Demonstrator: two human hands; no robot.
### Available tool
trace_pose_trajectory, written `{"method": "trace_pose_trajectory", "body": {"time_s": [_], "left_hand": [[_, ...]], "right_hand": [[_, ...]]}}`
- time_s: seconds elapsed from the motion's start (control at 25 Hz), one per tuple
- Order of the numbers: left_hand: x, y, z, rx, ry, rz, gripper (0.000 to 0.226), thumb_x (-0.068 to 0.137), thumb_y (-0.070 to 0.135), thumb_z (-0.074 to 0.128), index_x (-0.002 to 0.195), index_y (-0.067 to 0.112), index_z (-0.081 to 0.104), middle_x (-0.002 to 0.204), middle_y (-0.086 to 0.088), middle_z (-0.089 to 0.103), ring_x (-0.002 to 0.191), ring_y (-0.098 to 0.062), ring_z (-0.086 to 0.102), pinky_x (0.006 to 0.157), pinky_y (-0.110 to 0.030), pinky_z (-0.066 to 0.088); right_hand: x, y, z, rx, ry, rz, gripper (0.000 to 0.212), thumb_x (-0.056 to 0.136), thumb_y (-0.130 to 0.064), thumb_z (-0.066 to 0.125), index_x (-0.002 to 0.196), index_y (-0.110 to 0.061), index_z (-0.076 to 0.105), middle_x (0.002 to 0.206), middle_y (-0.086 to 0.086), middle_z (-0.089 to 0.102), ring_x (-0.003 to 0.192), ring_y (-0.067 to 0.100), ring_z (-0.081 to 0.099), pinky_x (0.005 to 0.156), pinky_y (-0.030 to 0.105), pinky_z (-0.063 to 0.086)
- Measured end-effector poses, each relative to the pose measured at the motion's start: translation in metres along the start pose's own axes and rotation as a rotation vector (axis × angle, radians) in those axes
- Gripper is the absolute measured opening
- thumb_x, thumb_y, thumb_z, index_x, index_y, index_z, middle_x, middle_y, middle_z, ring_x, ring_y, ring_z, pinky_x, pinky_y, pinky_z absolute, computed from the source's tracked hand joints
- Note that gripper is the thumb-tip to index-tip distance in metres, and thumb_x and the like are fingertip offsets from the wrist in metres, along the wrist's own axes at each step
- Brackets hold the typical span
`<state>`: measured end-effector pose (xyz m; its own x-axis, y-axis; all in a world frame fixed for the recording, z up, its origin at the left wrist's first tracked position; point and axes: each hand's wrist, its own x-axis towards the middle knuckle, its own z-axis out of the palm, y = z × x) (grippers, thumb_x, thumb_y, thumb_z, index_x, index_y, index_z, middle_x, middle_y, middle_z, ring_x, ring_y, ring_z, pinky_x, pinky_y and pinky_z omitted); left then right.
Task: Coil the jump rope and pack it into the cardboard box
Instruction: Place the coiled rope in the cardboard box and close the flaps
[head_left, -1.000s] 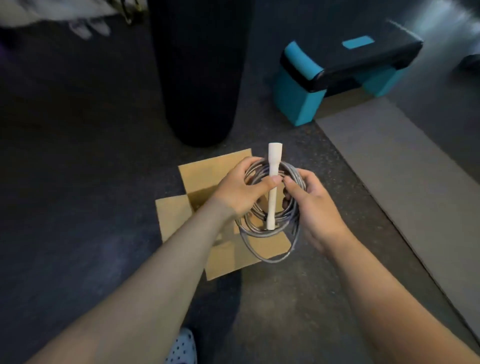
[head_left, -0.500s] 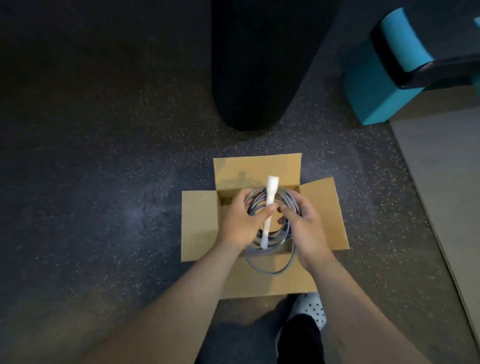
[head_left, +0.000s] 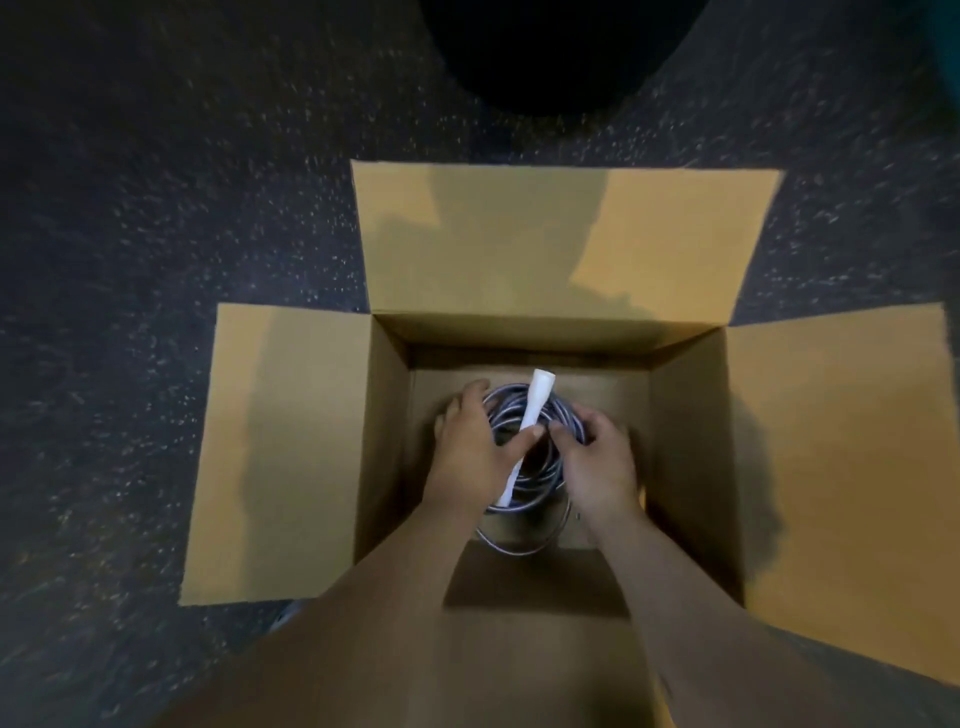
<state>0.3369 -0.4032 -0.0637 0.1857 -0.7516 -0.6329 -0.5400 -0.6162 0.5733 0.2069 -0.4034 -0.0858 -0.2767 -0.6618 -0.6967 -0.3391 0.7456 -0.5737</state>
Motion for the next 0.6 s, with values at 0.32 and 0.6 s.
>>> {"method": "trace_pose_trajectory", "body": {"time_s": [0.32, 0.6], "left_hand": [[0.013, -0.011, 0.022, 0.236, 0.188, 0.083, 0.068, 0.088, 0.054, 0.064, 0.147, 0.027, 0.042, 0.144, -0.005, 0.04, 0.133, -0.025, 0.033, 0.106, -0.041, 0.037], [-0.028, 0.035, -0.02, 0.286, 0.134, 0.038, 0.077, 0.087, 0.062, 0.061, 0.15, 0.026, 0.038, 0.148, -0.005, 0.042, 0.135, -0.029, 0.037, 0.108, -0.047, 0.034]], "right_hand": [[0.004, -0.002, 0.009, -0.446, 0.117, -0.237, 0.031, 0.09, -0.019, 0.069, 0.119, -0.019, 0.057, 0.126, 0.007, 0.055, 0.119, 0.027, 0.055, 0.095, 0.044, 0.051], [-0.039, -0.056, -0.031, -0.543, 0.022, -0.226, 0.038, 0.096, -0.03, 0.06, 0.131, -0.016, 0.058, 0.132, 0.015, 0.058, 0.127, 0.037, 0.049, 0.102, 0.047, 0.045]]}}
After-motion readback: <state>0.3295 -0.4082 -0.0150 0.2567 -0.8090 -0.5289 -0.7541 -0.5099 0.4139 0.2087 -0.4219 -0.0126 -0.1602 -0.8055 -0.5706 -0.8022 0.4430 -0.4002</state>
